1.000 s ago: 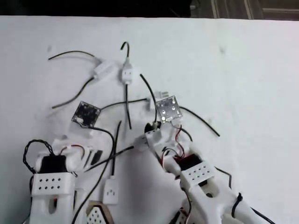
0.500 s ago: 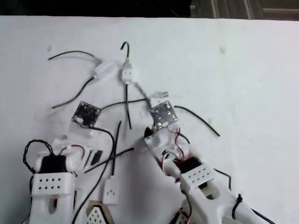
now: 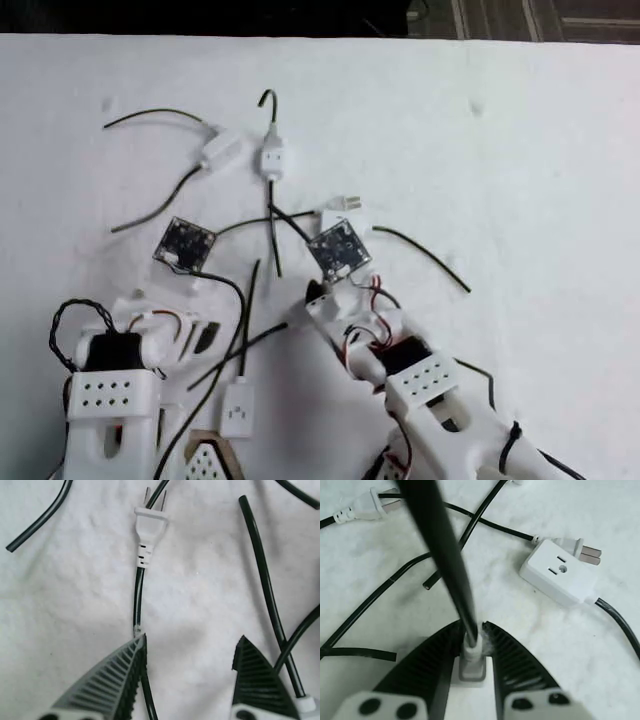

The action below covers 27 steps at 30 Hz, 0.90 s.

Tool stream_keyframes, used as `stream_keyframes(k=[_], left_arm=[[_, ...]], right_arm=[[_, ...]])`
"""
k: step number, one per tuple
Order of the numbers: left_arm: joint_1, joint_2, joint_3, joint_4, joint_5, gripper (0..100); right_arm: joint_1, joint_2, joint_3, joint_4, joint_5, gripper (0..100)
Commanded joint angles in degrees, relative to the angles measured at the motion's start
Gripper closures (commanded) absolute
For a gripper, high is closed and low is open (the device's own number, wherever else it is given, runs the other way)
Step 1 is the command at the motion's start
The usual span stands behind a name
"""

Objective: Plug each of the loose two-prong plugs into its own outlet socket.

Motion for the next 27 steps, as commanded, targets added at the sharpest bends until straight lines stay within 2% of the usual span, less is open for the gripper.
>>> stream_keyframes(k=[1, 4, 7, 12, 16, 27], left_arm=[[-0.4, -0.7, -0.2, -0.1, -0.5, 72], [-0.4, -0.7, -0.2, -0.1, -0.5, 72], [-0.4, -0.7, -0.2, -0.1, -0.6, 72], [-0.4, -0.7, -0.2, -0.1, -0.6, 72], [-0.4, -0.7, -0.2, -0.1, -0.6, 72], [-0.4, -0.7, -0.2, -0.1, -0.6, 72]], right_arm=[[1.5, 0.2, 0.6, 2.0, 0.0, 97.8], [1.5, 0.1, -0.5, 2.0, -0.5, 97.8], [1.2, 0.1, -2.8, 2.5, -5.5, 97.8], [1.1, 0.2, -6.3, 7.5, -6.6, 97.4], [1.1, 0.2, -8.1, 10.3, -10.3, 88.5], [1.1, 0.1, -9.1, 11.7, -10.6, 86.1]])
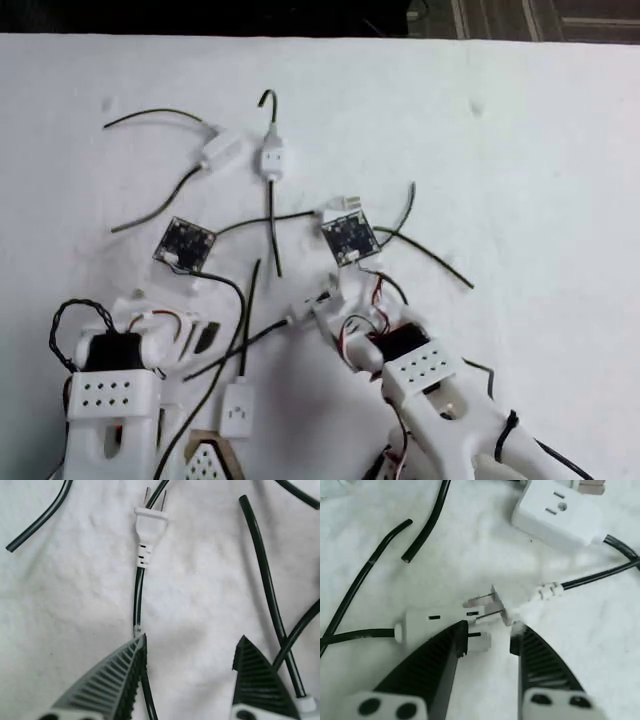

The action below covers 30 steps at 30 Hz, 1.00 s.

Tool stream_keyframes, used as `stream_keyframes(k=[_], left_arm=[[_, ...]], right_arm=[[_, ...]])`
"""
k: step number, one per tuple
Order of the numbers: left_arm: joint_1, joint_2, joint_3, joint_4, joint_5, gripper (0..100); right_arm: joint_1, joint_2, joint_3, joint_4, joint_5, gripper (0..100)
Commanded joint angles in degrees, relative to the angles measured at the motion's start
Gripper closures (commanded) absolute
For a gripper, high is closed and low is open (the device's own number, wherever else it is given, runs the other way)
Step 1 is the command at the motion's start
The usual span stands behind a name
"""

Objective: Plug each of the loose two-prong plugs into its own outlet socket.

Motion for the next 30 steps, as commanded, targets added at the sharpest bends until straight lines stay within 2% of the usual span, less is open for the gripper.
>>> stream_keyframes(k=[1, 9, 12, 16, 19, 30], left_arm=[[-0.4, -0.7, -0.2, -0.1, -0.6, 72], [-0.4, -0.7, -0.2, -0.1, -0.6, 72], [-0.4, -0.7, -0.2, -0.1, -0.6, 72], [-0.4, -0.7, -0.2, -0.1, -0.6, 72], [-0.4, -0.7, -0.2, -0.1, -0.6, 72], [-0.4, -0.7, -0.2, -0.1, -0.6, 72]], right_arm=[[0.0, -0.8, -2.7, 0.0, -0.6, 86.1], [0.6, -1.2, -4.7, 0.3, -0.9, 86.1], [2.7, -2.8, -8.7, 3.1, -7.3, 86.1], [4.4, -1.5, -18.1, 15.8, -14.4, 86.1], [4.8, 2.2, -23.2, 21.1, -18.0, 86.1], [4.8, 23.3, -33.8, 21.9, -26.5, 86.1]])
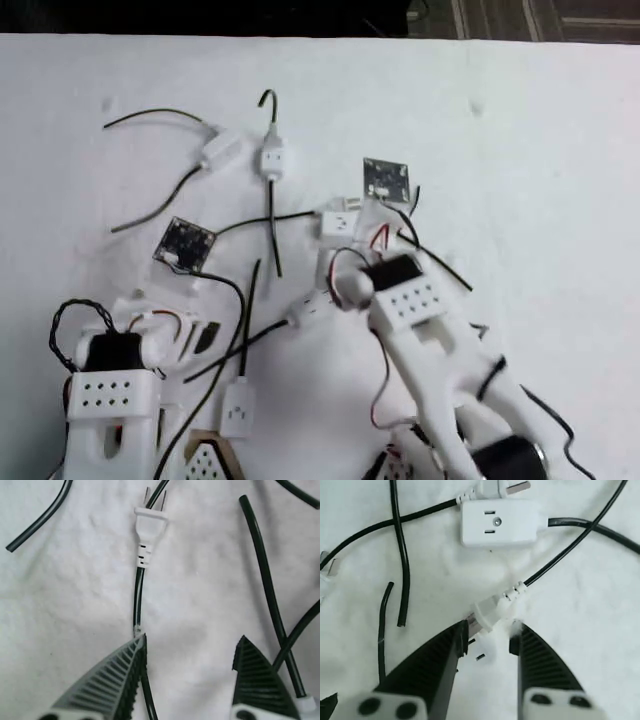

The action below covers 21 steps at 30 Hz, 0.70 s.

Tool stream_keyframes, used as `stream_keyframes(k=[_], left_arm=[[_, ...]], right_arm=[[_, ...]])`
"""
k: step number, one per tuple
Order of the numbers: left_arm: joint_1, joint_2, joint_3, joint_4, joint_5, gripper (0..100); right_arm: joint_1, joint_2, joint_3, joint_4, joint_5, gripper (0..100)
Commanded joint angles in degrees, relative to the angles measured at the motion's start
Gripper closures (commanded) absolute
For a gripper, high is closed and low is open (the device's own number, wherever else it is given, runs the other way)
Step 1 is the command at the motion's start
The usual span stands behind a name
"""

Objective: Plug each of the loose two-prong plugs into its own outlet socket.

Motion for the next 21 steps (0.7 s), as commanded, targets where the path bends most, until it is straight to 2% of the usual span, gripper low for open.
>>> stream_keyframes(k=[1, 12, 18, 21], left_arm=[[-0.4, -0.7, -0.2, -0.1, -0.6, 72], [-0.4, -0.7, -0.2, -0.1, -0.6, 72], [-0.4, -0.7, -0.2, -0.1, -0.6, 72], [-0.4, -0.7, -0.2, -0.1, -0.6, 72]], right_arm=[[0.6, 5.3, -5.6, 0.7, -1.5, 86.1], [1.7, 16.3, -11.3, 0.4, -3.7, 86.4], [4.7, 20.5, -12.9, 0.2, -3.7, 97.0], [5.7, 22.3, -14.6, 0.2, -3.7, 97.6]])
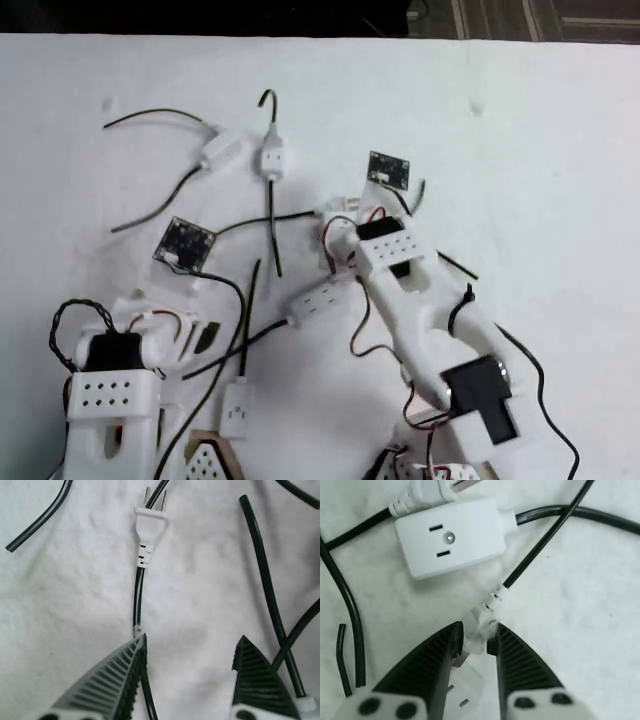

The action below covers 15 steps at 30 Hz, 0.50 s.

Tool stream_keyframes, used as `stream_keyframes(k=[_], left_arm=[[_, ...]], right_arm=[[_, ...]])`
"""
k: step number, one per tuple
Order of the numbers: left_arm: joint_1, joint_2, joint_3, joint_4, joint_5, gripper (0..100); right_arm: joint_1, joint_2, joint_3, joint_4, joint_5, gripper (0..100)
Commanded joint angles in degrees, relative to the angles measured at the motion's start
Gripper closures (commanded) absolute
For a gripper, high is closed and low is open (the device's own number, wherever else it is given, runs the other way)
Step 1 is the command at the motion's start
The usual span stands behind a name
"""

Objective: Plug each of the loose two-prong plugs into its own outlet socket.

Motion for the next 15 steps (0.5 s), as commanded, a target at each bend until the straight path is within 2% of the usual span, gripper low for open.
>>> stream_keyframes(k=[1, 6, 15], left_arm=[[-0.4, -0.7, -0.2, -0.1, -0.6, 72], [-0.4, -0.7, -0.2, -0.1, -0.6, 72], [-0.4, -0.7, -0.2, -0.1, -0.6, 72]], right_arm=[[1.1, 1.1, -3.0, 0.3, -0.4, 96.7], [-0.5, 3.2, -3.5, 0.6, 0.0, 90.6], [-0.8, 7.8, -6.5, 0.3, 0.1, 90.5]])
